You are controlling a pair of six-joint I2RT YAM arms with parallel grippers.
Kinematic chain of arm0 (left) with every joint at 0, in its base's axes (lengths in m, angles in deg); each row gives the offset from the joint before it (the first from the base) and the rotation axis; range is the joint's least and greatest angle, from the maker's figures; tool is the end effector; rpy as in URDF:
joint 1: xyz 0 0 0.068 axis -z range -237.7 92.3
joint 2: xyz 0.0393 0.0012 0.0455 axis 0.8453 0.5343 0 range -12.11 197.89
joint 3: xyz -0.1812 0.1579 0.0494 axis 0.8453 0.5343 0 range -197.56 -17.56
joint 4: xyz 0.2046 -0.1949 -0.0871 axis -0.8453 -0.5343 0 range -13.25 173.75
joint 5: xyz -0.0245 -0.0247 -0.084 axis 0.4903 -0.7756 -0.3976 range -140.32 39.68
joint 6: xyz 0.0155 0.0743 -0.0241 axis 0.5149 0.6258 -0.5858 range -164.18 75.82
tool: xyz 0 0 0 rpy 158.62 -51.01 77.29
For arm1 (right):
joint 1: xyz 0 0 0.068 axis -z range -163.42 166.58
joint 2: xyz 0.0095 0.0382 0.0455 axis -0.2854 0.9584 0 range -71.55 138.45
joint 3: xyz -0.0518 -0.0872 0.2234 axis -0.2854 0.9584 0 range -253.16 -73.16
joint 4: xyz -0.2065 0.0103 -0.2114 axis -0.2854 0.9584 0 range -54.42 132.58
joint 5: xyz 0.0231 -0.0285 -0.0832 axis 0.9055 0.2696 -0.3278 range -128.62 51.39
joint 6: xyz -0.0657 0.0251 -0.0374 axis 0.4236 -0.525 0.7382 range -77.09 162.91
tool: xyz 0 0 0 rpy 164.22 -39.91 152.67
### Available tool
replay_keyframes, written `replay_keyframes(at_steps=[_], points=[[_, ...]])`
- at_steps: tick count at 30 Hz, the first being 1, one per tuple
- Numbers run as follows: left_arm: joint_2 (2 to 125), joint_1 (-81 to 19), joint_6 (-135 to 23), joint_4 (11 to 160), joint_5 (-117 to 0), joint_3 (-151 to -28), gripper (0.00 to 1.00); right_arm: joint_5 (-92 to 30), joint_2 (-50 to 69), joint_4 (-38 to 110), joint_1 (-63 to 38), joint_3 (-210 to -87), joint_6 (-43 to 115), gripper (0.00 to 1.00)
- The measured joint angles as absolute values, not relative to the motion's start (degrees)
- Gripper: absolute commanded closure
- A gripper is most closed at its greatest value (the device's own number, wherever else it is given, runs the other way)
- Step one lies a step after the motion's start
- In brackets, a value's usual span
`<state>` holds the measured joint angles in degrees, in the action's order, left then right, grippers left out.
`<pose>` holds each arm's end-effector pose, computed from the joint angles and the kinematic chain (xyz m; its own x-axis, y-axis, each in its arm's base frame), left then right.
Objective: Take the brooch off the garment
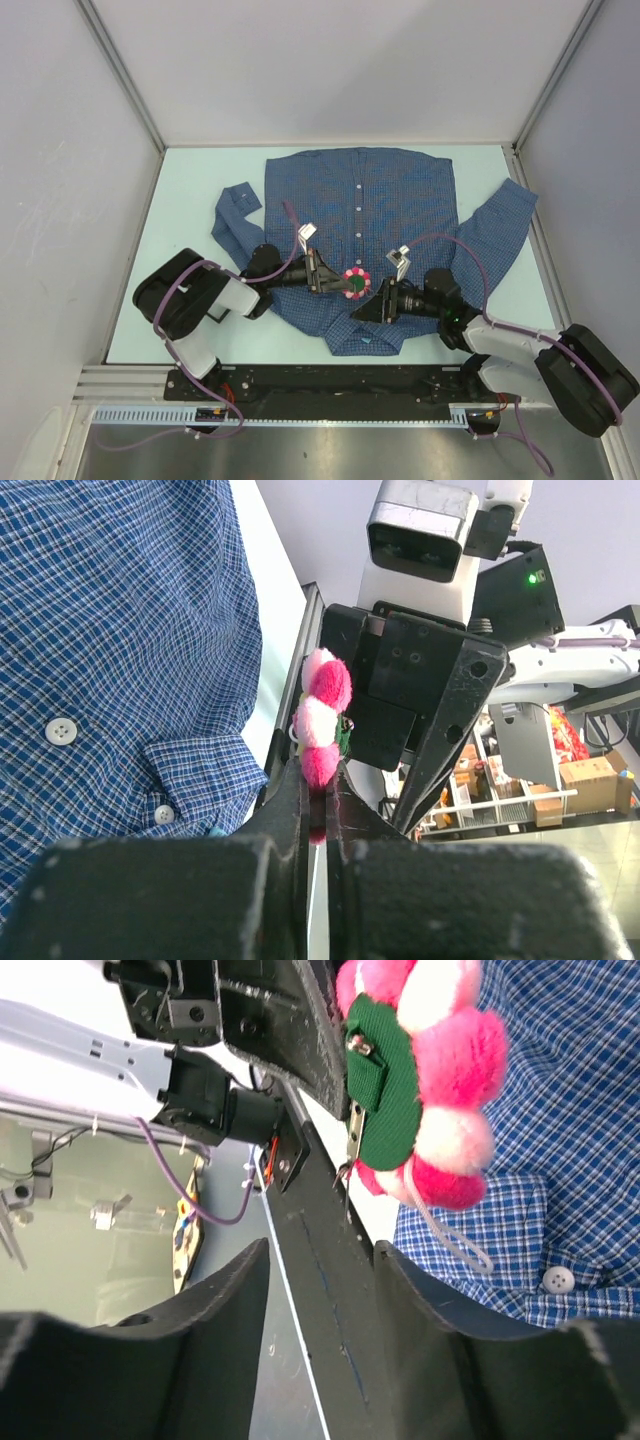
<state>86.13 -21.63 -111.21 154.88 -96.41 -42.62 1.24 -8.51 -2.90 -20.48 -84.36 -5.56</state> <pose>0.2247 -0.2249 0.0905 -0.9231 -0.1176 -0.3661 0.3597 0.0727 -0.9302 0.1789 0.1902 0.1100 -0.8412 0.0849 -0.5341 -0.4985 0.2613 0.8266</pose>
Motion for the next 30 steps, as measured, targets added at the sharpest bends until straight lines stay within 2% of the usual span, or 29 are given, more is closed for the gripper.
replay_keyframes(at_steps=[8,11,14,17,22,30], points=[[86.1,-21.6,-111.6,155.4,-95.9,-42.3,1.00,-6.9,-10.2,-2.2,-22.9,-84.3,-6.6,0.63],[86.1,-21.6,-111.8,155.5,-95.9,-42.0,1.00,-8.5,-10.3,-2.3,-24.0,-84.3,-6.7,0.70],[86.1,-21.6,-111.8,155.7,-95.9,-41.9,1.00,-9.5,-10.2,-2.5,-24.9,-84.3,-7.1,0.72],[86.1,-21.6,-111.8,155.7,-95.9,-41.9,1.00,-10.2,-9.9,-2.7,-25.7,-84.3,-7.3,0.79],[86.1,-21.6,-111.8,155.7,-95.9,-41.9,1.00,-11.3,-9.7,-2.7,-26.2,-84.3,-7.7,0.99],[86.1,-21.4,-111.5,155.6,-96.6,-41.9,1.00,-11.4,-9.5,-1.9,-25.9,-84.3,-7.4,1.00]])
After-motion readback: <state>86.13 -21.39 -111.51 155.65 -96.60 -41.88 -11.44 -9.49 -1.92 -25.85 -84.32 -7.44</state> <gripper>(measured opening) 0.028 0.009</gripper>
